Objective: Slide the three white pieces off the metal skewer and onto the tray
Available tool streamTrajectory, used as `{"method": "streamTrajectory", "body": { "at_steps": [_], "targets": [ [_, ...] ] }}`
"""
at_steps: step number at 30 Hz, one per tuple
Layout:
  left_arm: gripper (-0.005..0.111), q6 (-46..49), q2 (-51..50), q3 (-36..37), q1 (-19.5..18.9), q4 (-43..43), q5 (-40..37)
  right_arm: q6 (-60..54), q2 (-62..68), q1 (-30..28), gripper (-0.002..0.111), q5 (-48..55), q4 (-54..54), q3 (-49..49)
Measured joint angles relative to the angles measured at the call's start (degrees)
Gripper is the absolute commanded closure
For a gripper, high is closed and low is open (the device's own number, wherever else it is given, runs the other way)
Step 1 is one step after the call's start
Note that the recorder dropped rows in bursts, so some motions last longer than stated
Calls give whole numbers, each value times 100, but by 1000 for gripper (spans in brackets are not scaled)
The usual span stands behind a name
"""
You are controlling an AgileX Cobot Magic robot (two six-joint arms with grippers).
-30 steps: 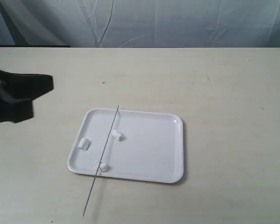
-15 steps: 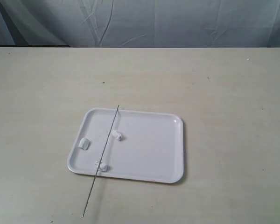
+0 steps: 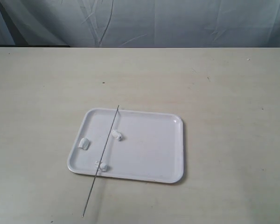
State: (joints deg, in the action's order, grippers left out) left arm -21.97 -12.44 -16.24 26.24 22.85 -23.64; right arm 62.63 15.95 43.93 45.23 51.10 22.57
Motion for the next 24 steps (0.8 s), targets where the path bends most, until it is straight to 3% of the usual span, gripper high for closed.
{"method": "streamTrajectory", "body": {
  "at_steps": [20, 24],
  "targets": [
    [107, 0, 0, 3, 0, -12, 13, -10, -13, 0, 109, -84, -186, 0],
    [107, 0, 0, 3, 0, -12, 13, -632, -214, -420, 109, -224, -373, -122]
  ]
}}
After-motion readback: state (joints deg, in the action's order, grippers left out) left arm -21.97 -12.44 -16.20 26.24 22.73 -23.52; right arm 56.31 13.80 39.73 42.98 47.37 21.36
